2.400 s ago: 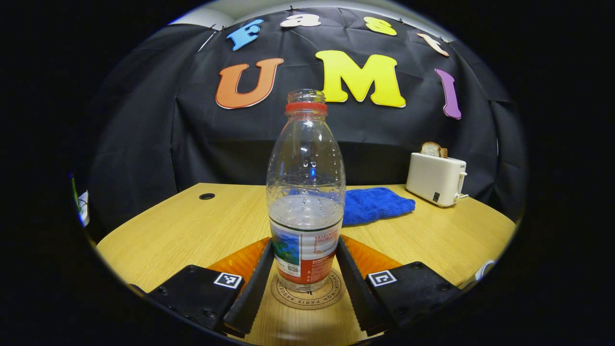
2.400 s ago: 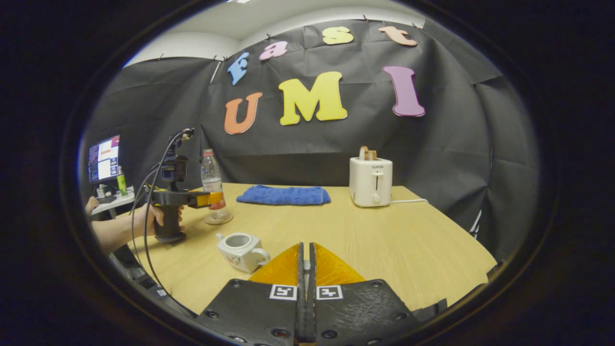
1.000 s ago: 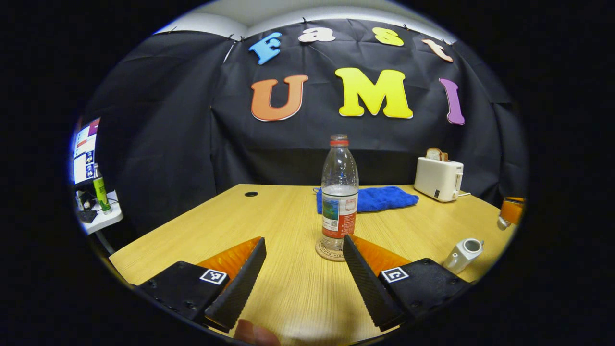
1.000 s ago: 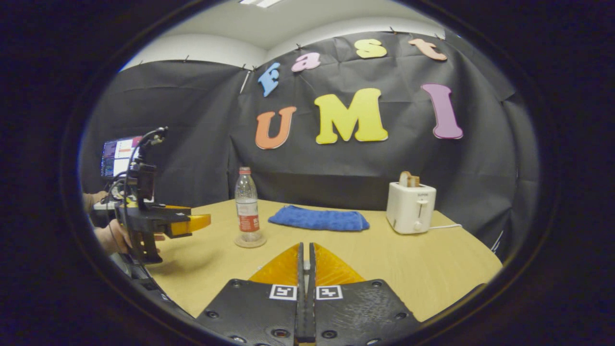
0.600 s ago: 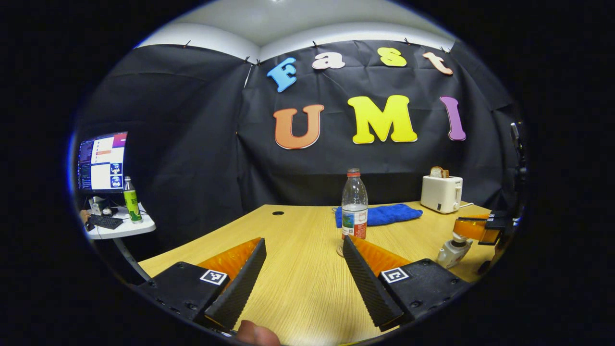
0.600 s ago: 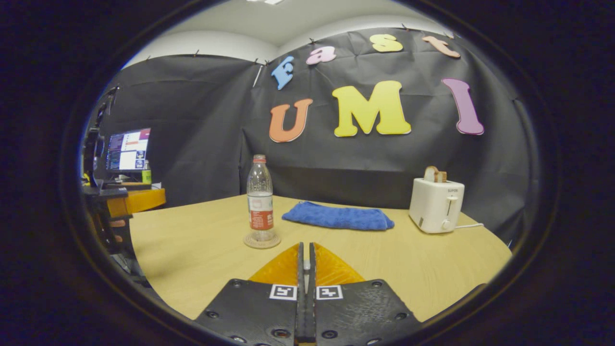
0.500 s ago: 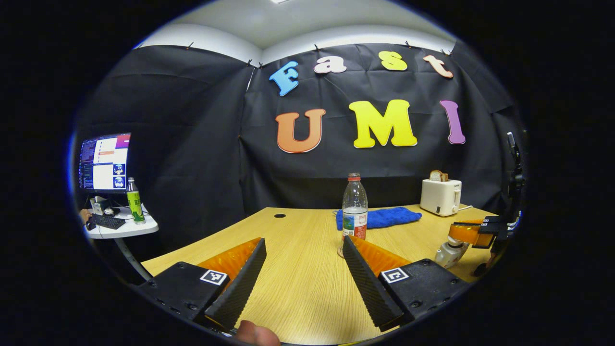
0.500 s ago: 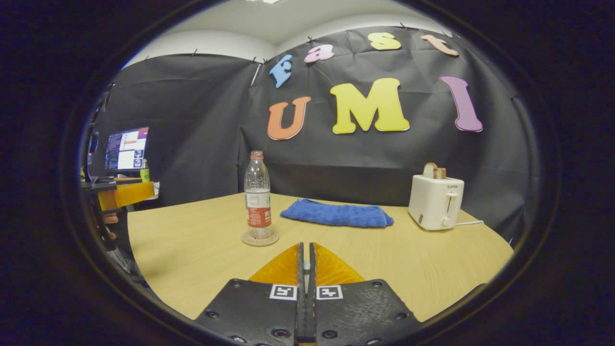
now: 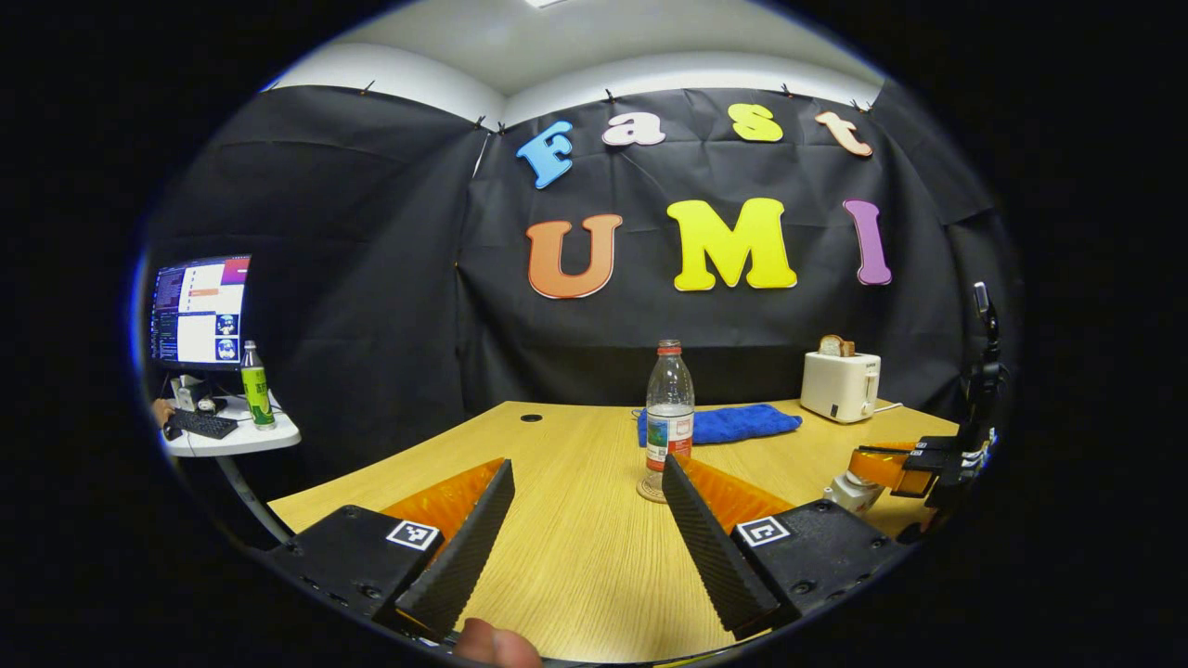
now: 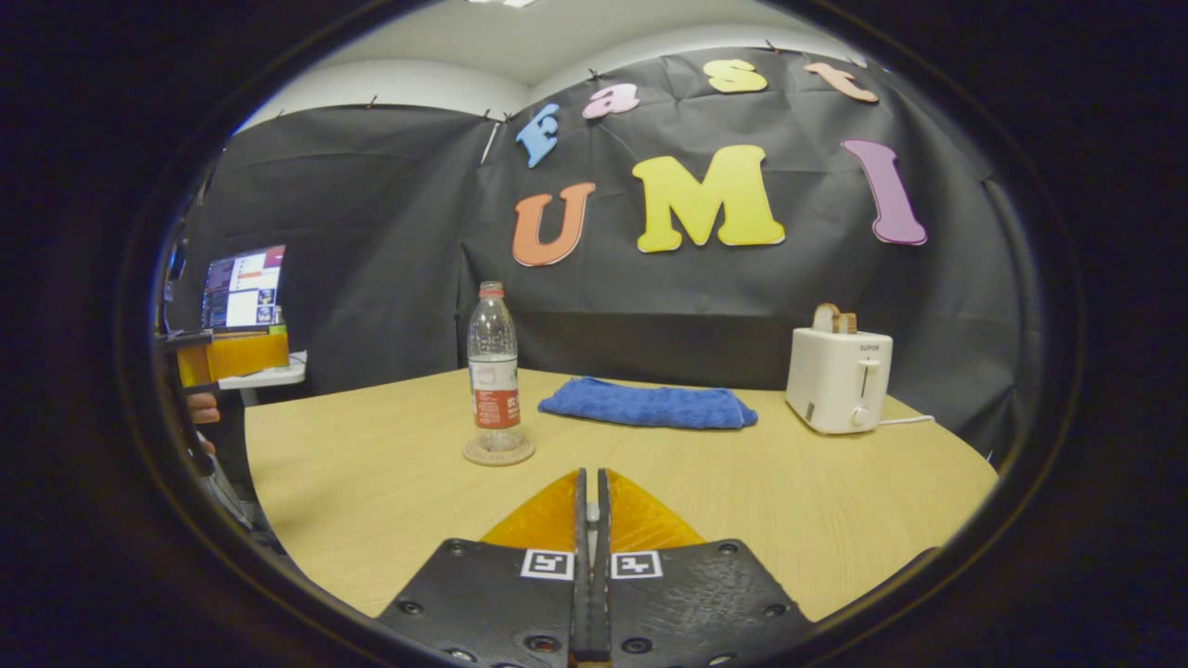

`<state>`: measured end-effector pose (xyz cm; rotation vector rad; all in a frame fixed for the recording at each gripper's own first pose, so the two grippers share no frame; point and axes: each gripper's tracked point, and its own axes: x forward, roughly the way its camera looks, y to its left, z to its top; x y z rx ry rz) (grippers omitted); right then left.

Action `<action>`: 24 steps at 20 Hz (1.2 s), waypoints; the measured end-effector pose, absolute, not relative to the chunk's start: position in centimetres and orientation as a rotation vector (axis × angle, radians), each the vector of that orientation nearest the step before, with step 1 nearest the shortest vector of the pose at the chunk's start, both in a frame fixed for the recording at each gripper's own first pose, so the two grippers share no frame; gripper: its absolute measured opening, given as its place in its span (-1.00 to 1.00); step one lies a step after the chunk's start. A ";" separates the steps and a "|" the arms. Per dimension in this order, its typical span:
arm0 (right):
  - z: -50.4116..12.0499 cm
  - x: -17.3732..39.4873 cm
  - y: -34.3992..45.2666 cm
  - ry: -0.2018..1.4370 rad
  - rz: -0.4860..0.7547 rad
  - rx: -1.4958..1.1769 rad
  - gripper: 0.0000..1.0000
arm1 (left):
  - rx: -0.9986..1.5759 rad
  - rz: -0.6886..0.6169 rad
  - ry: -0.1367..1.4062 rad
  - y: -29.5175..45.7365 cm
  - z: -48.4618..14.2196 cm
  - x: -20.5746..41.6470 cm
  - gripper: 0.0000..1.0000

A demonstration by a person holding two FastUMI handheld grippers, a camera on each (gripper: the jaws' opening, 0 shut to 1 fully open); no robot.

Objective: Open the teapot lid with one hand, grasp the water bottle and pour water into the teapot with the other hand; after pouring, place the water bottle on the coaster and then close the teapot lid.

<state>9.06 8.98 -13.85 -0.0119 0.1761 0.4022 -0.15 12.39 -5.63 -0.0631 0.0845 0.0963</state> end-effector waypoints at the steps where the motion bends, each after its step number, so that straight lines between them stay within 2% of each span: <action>1: -13.7 9.0 8.8 0.171 0.394 -0.012 -1.00 | -0.061 0.094 0.083 12.1 -5.5 -0.1 0.99; 4: -13.0 8.9 8.6 0.164 0.386 -0.015 -0.80 | -0.057 0.086 0.083 11.0 -5.1 -0.3 1.00; 7: -9.9 7.8 6.9 0.095 0.346 0.022 0.72 | -0.060 0.071 0.070 9.4 -4.0 -0.4 1.00; 8: -8.7 7.6 5.9 0.068 0.313 0.026 0.94 | -0.057 0.063 0.068 8.7 -3.8 -0.4 1.00; 16: -1.9 2.2 -1.7 -0.022 0.099 -0.022 0.95 | -0.079 -0.038 -0.020 1.3 0.1 -0.8 1.00; 20: -1.3 -1.8 -4.0 -0.060 0.006 -0.055 0.92 | -0.056 -0.052 -0.026 -0.8 0.2 -1.4 0.99; 22: -1.2 -3.2 -4.3 -0.075 -0.012 -0.039 0.95 | -0.040 -0.043 -0.047 -0.8 0.3 -1.7 0.99; 24: -1.2 -4.0 -5.0 -0.079 -0.033 -0.013 0.90 | -0.004 -0.028 -0.064 -0.4 0.2 -2.1 0.96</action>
